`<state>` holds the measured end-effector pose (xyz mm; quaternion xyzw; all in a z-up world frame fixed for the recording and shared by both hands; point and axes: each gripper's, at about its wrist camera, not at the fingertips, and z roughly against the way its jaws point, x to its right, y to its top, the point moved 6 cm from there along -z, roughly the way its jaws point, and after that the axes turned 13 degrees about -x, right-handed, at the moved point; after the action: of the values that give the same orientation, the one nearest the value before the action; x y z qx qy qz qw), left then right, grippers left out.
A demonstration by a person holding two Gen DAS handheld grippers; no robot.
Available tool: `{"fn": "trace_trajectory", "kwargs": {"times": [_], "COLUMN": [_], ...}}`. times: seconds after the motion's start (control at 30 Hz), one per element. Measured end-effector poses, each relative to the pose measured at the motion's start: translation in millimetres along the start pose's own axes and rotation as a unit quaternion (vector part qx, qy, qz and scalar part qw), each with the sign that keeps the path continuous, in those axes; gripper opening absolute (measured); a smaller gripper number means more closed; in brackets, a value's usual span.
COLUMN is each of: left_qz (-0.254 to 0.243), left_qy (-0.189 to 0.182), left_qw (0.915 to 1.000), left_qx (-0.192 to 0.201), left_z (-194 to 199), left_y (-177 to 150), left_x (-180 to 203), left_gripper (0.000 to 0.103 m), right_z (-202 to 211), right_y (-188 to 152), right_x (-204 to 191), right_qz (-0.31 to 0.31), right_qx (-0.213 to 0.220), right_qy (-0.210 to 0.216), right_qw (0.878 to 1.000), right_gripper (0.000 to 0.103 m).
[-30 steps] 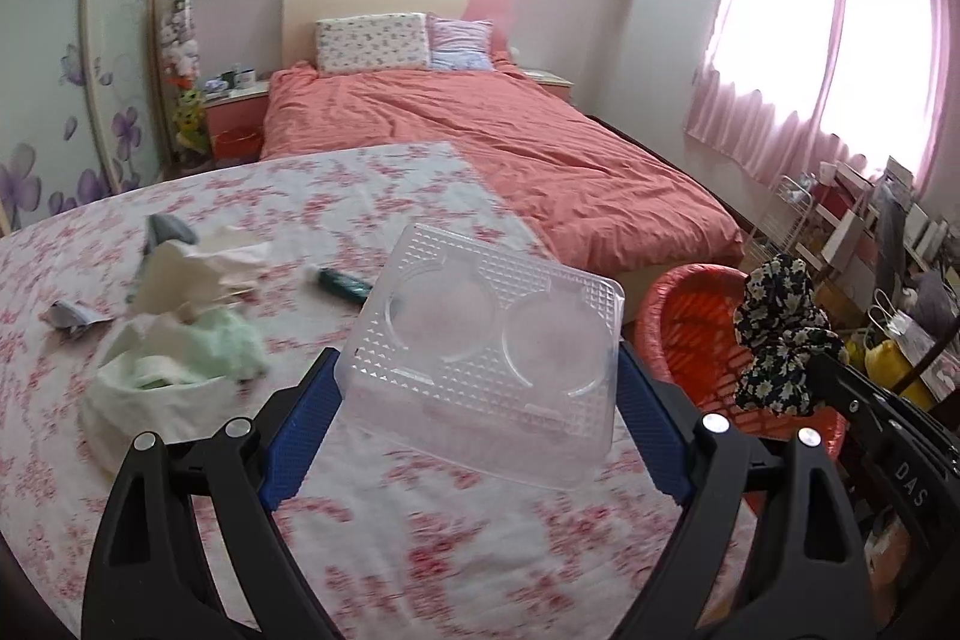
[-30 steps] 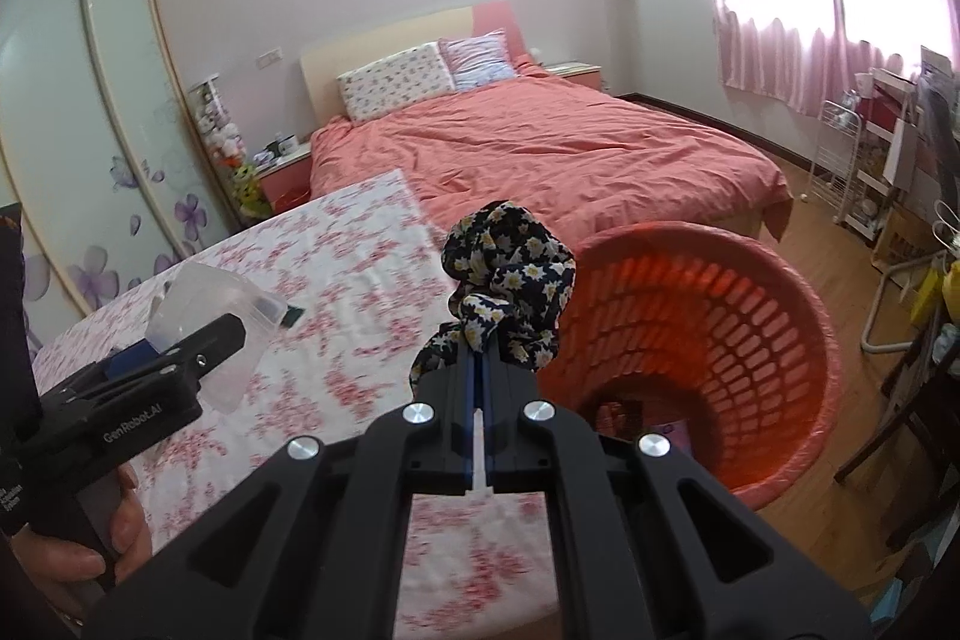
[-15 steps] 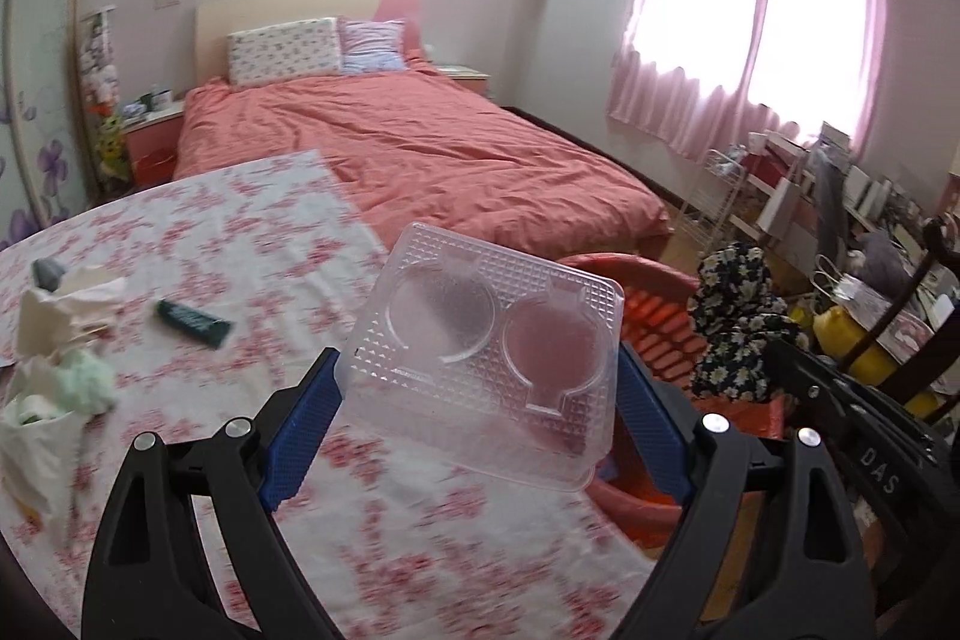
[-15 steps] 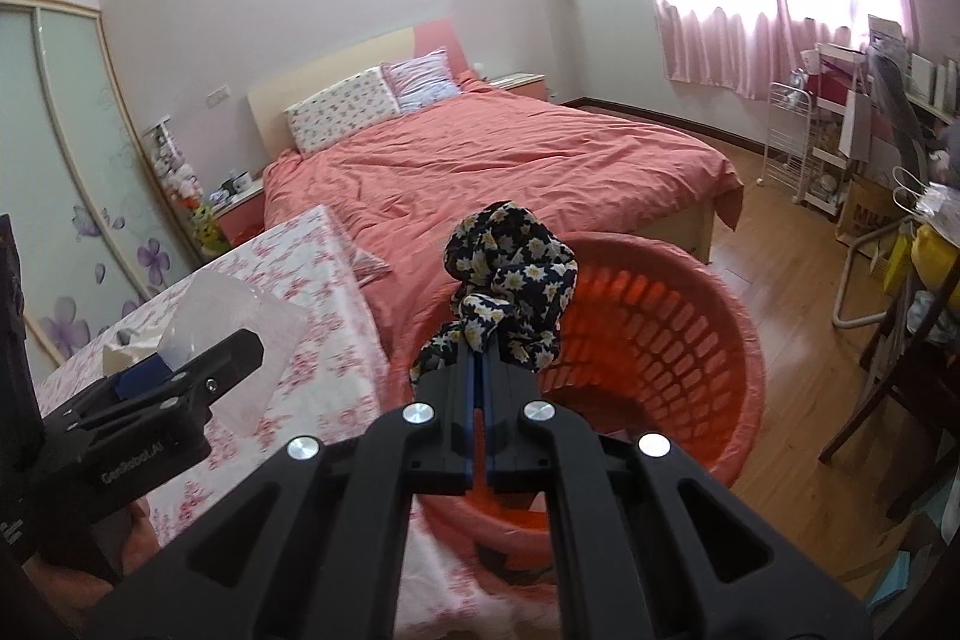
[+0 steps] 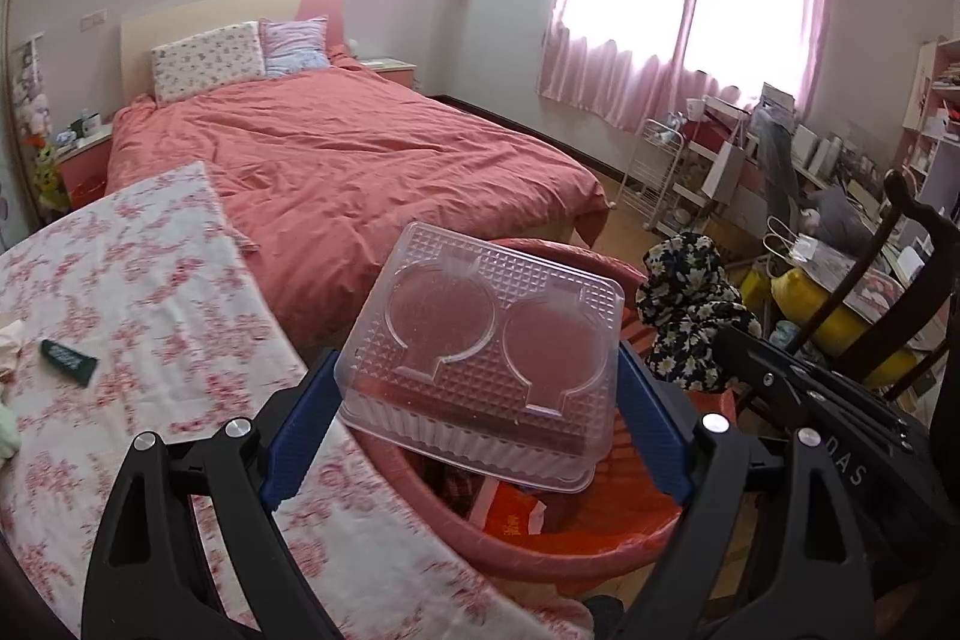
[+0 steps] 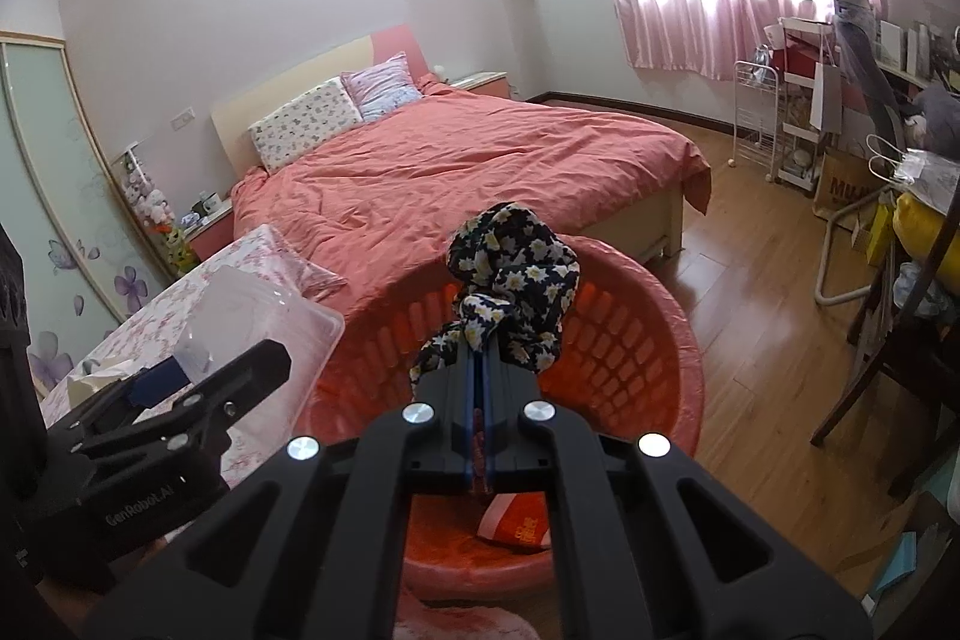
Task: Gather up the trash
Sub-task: 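Drop the clear tray and floral cloth into the orange basket with both grippers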
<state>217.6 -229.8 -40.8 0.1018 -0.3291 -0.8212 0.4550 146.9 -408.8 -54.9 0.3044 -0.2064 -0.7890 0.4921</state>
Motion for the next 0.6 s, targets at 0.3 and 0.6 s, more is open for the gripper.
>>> {"fn": "trace_trajectory", "kwargs": {"times": [0.3, 0.6], "left_qz": [-0.012, -0.010], "left_qy": [-0.010, -0.016], "left_qw": [0.9997, 0.9986], "left_qx": [-0.017, -0.050], "left_z": [-18.5, -34.5], "left_y": [0.7, -6.4], "left_x": [13.2, 10.7], "left_gripper": [0.087, 0.090], "right_z": [-9.5, -17.7], "right_y": [7.9, 11.0], "right_x": [13.3, 19.6], "right_qz": [-0.010, -0.030], "right_qx": [0.002, 0.003], "right_qy": [0.004, 0.012], "right_qw": [1.000, 0.999], "right_gripper": [0.003, 0.024]}}
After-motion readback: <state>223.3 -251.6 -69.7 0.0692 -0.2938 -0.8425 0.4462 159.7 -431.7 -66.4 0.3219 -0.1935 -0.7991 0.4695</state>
